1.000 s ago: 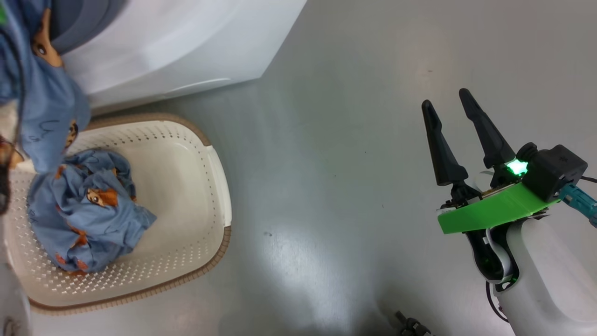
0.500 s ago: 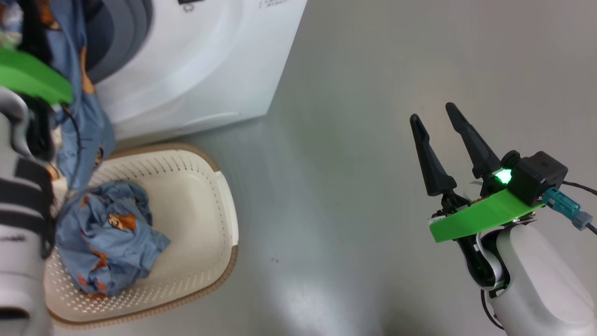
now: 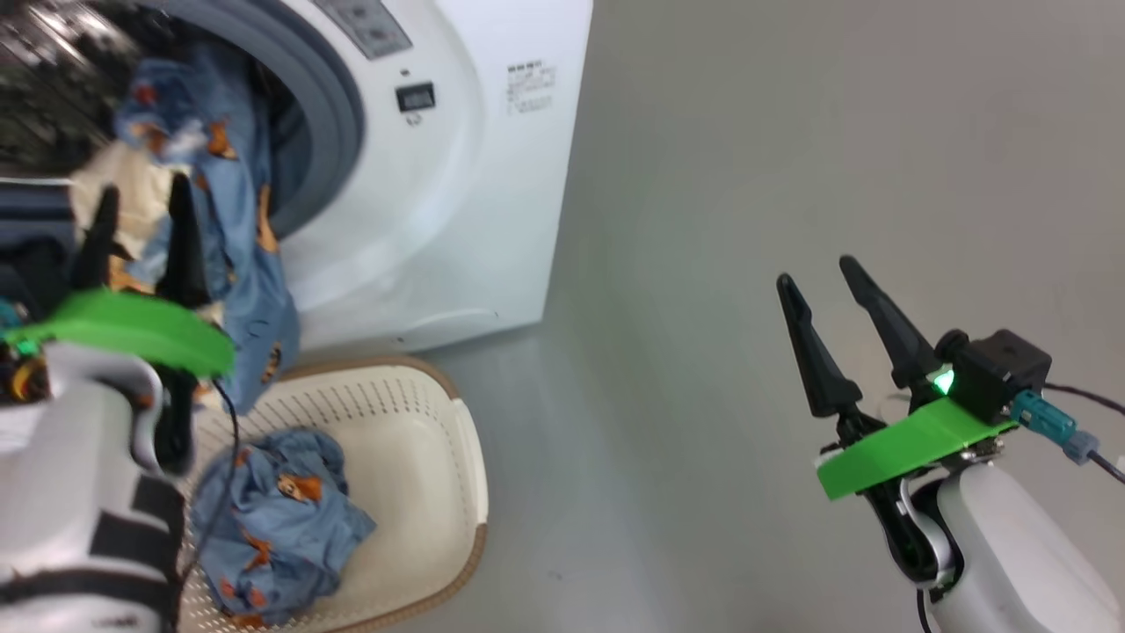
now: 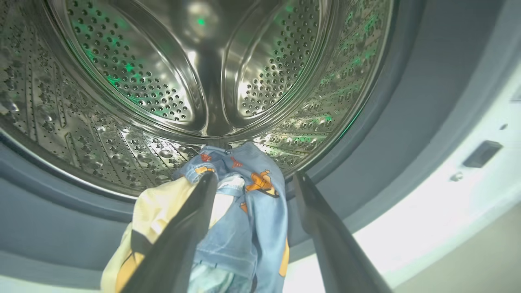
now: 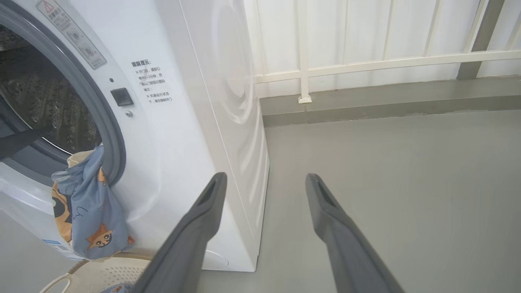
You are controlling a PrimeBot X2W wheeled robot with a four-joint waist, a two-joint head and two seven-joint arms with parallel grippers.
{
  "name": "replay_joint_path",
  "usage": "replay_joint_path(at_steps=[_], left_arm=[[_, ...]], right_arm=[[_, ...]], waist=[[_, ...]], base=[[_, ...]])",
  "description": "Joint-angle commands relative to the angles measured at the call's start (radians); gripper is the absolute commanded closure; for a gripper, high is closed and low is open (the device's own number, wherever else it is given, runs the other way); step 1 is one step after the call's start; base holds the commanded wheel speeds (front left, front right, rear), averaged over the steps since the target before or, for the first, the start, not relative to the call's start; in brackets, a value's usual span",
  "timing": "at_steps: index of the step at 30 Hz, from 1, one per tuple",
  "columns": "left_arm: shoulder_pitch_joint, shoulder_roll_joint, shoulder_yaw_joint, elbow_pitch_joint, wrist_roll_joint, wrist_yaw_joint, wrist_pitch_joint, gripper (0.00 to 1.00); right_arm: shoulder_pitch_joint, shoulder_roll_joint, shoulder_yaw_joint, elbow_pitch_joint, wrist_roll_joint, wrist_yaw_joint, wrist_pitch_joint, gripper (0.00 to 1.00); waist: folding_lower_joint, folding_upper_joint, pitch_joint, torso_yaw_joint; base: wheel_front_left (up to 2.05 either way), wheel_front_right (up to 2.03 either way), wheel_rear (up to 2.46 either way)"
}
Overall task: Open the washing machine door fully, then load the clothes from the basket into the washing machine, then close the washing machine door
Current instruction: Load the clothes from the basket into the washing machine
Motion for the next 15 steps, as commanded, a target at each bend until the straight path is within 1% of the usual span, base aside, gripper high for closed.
replay_joint_path(at_steps=[1, 2, 3, 10, 15], left_arm=[[0.013, 0.035, 0.027, -0.032, 0.006, 0.001, -0.006, 0.00], [0.063, 0.024, 0.033, -0.069, 0.014, 0.001, -0.006, 0.00], [0.063, 0.024, 0.033, -0.069, 0.014, 0.001, -0.006, 0.00], [0.232, -0.012, 0.051, -0.196, 0.029, 0.001, -0.006, 0.00], [0.356, -0.033, 0.094, -0.289, 0.038, 0.002, -0.006, 0.00]], right_arm=[[0.023, -0.011, 0.015, -0.016, 0.024, 0.004, -0.008, 0.00], [0.035, -0.015, 0.011, -0.012, 0.028, 0.004, -0.008, 0.00], [0.035, -0.015, 0.011, -0.012, 0.028, 0.004, -0.008, 0.00], [0.080, -0.026, -0.009, -0.003, 0.038, 0.004, -0.008, 0.00], [0.101, -0.026, -0.021, -0.004, 0.045, 0.004, -0.008, 0.00]], waist=[[0.0002, -0.0001, -0.083, 0.047], [0.0002, -0.0001, -0.114, 0.061], [0.0002, -0.0001, -0.114, 0.061], [0.0002, -0.0001, -0.209, 0.108], [0.0002, -0.0001, -0.265, 0.127]], base=[[0.00, 0.00, 0.00], [0.00, 0.00, 0.00], [0.00, 0.00, 0.00], [0.00, 0.00, 0.00], [0.00, 0.00, 0.00]])
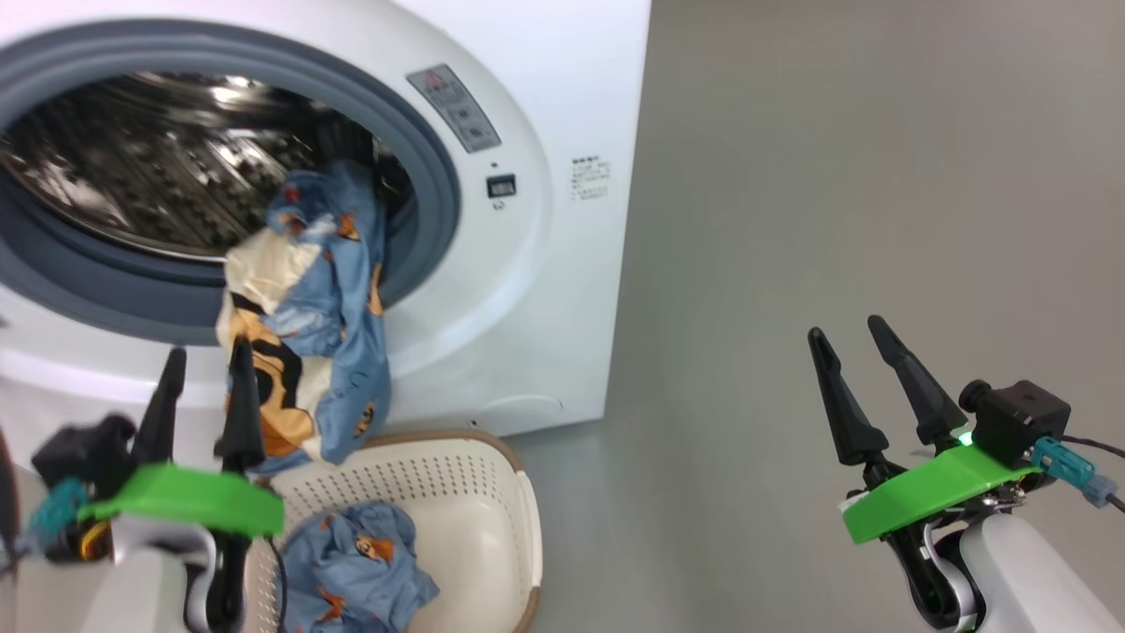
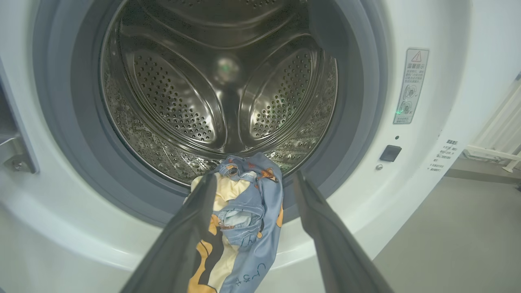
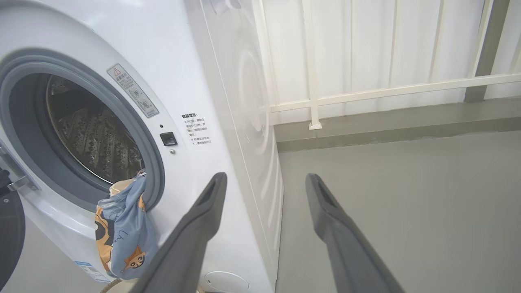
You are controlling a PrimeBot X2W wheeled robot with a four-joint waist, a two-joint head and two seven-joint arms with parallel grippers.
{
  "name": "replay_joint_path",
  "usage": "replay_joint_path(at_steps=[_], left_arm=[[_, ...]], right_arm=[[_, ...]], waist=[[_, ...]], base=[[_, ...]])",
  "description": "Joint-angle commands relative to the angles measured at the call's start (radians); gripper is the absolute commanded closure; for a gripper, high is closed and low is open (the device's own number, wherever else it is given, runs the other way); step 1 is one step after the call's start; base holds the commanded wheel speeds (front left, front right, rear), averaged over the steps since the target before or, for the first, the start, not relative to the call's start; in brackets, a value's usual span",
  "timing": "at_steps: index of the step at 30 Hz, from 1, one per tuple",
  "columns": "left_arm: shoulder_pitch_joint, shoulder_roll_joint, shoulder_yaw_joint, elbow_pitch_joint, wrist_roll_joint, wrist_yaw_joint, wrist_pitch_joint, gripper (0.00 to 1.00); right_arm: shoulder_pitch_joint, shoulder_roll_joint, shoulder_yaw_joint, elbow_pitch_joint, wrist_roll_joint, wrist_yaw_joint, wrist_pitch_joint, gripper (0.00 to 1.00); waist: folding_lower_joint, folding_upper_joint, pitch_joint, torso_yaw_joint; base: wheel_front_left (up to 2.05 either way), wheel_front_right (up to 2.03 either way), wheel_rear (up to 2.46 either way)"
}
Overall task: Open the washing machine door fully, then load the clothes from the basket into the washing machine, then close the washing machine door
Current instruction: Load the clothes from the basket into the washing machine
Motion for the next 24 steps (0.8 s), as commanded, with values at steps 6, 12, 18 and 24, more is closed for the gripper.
replay_joint_path(at_steps=[6, 12, 18, 24], left_arm=[[0.151, -0.007, 0.080, -0.150, 0.036, 0.019, -0.006, 0.00], [0.258, -0.028, 0.088, -0.251, 0.056, 0.026, -0.006, 0.00], [0.294, -0.031, 0.075, -0.298, 0.069, 0.038, -0.006, 0.00], [0.301, -0.030, 0.069, -0.322, 0.070, 0.048, 0.001, 0.00]], right_arm=[[0.039, -0.007, 0.004, -0.024, 0.002, 0.004, -0.008, 0.00], [0.065, -0.014, 0.003, -0.027, 0.002, 0.004, -0.008, 0.00], [0.080, -0.026, -0.011, -0.034, -0.002, 0.004, -0.008, 0.00], [0.071, -0.026, -0.011, -0.042, -0.011, 0.004, -0.008, 0.00]], waist=[[0.0002, 0.0000, -0.107, 0.066], [0.0002, 0.0000, -0.126, 0.088], [0.0002, 0.0000, -0.125, 0.110], [0.0002, 0.0000, -0.115, 0.115]], base=[[0.00, 0.00, 0.00], [0.00, 0.00, 0.00], [0.00, 0.00, 0.00], [0.00, 0.00, 0.00]])
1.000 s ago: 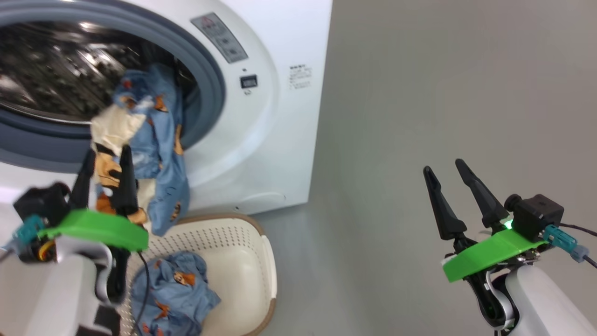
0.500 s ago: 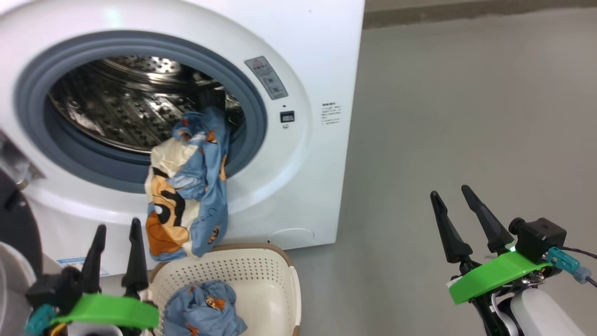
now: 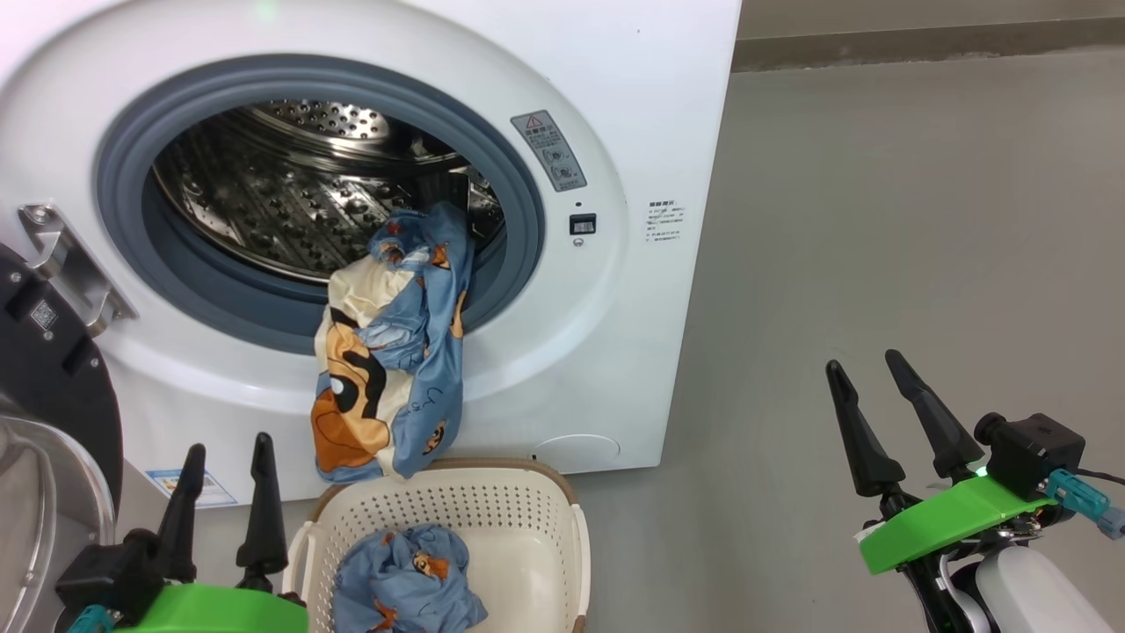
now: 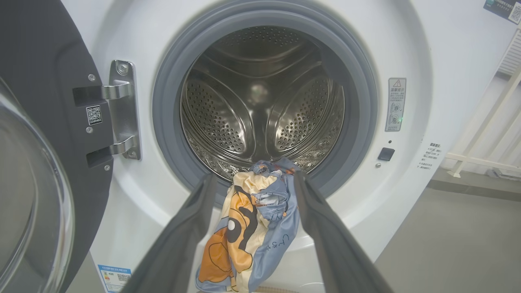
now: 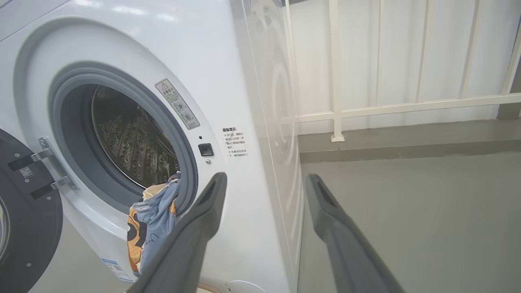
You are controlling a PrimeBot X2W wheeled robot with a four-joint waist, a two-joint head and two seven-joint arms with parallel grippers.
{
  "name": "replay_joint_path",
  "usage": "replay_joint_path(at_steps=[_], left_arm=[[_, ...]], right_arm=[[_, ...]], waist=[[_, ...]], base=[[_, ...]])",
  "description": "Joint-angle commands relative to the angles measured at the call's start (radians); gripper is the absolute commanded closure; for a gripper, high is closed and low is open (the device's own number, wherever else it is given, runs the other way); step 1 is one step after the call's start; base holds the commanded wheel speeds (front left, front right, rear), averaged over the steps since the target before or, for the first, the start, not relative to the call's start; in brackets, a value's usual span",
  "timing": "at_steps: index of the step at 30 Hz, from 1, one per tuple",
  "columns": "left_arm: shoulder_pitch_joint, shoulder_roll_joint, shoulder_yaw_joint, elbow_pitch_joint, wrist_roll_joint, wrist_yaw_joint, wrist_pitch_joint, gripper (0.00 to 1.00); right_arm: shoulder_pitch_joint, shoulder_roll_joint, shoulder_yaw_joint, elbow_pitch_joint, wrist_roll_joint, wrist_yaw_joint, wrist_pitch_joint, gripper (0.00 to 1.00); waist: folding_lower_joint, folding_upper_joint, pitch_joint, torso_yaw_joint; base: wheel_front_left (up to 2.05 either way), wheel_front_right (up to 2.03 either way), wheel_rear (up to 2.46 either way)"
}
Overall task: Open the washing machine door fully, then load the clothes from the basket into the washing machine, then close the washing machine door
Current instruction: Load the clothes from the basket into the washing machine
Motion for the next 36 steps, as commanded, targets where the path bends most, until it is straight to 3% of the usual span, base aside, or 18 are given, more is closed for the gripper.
replay_joint_path(at_steps=[1, 36], left_arm=[[-0.017, 0.018, 0.028, -0.037, 0.009, 0.006, 0.001, 0.00], [-0.027, 0.021, -0.004, 0.007, -0.031, 0.012, 0.036, 0.00]], right_arm=[[-0.006, -0.013, 0.016, -0.027, -0.010, 0.004, -0.008, 0.00], [-0.028, -0.034, 0.048, -0.022, -0.004, 0.004, -0.008, 0.00]], waist=[[-0.0001, 0.0000, 0.002, 0.000], [-0.0001, 0.0000, 0.029, -0.030]], base=[[0.00, 0.00, 0.00], [0.00, 0.00, 0.00]])
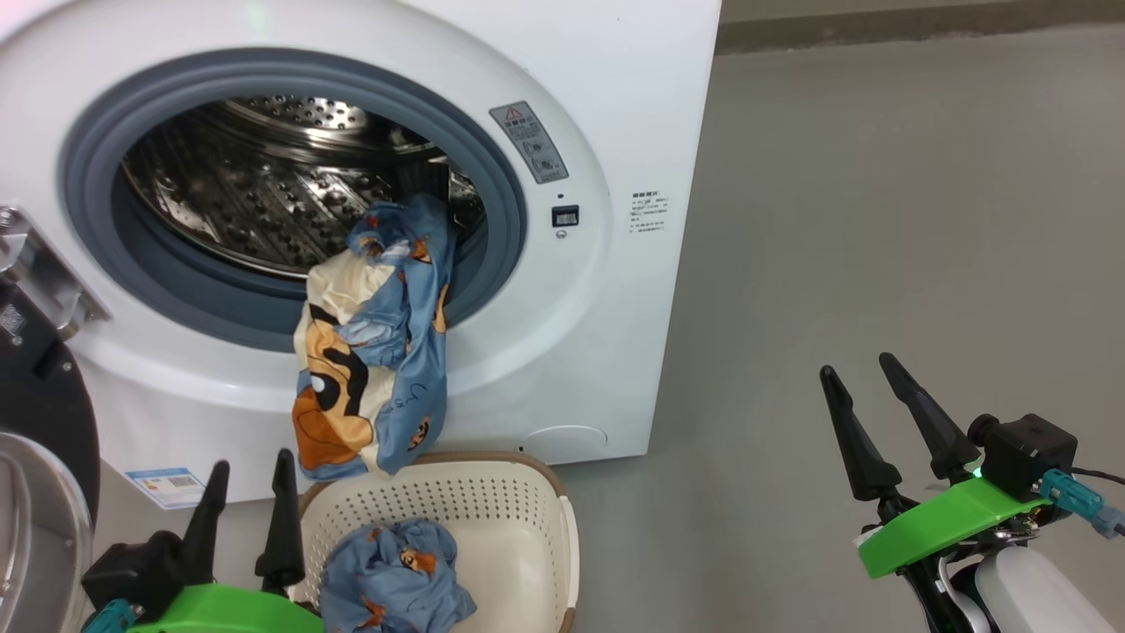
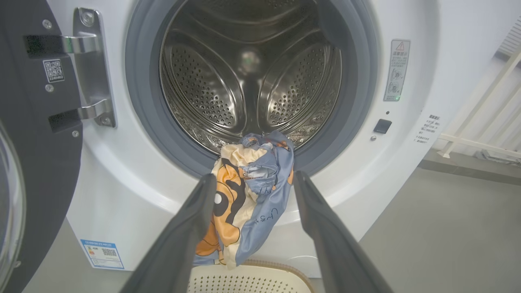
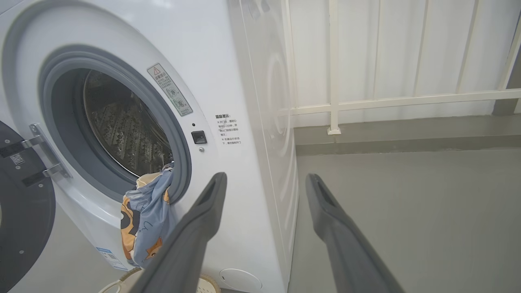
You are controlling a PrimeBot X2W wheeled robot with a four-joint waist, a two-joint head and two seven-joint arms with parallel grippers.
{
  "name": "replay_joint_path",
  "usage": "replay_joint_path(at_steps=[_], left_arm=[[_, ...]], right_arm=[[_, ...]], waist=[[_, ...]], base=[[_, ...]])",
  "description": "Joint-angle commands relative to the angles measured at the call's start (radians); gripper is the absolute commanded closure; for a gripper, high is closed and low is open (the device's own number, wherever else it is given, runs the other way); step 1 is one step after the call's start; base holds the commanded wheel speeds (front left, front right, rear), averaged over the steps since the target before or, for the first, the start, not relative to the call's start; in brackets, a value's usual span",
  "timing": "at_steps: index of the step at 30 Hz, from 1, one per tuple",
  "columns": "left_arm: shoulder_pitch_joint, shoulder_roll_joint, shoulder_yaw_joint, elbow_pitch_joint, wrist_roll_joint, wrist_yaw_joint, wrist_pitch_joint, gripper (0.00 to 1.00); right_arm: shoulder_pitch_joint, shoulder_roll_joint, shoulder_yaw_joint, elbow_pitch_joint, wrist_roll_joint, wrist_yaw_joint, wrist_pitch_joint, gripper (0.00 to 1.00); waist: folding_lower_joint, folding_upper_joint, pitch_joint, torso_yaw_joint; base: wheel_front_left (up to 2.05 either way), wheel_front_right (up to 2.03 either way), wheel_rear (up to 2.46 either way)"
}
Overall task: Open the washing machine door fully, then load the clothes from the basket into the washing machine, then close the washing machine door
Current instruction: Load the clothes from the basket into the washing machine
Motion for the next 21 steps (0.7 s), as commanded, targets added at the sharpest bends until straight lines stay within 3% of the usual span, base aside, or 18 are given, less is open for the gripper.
replay_joint_path(at_steps=[1, 21], left_arm=[[-0.032, 0.022, 0.030, -0.015, -0.006, 0.001, 0.000, 0.00], [-0.304, 0.031, -0.056, 0.430, -0.077, -0.049, 0.010, 0.00]], right_arm=[[-0.025, -0.013, 0.018, -0.026, -0.004, 0.004, -0.008, 0.00], [-0.105, -0.013, 0.007, -0.064, -0.030, 0.004, -0.008, 0.00]], waist=[[0.0000, 0.0000, 0.008, -0.006], [0.0000, 0.0000, 0.230, -0.095]], base=[[0.00, 0.00, 0.00], [0.00, 0.00, 0.00]])
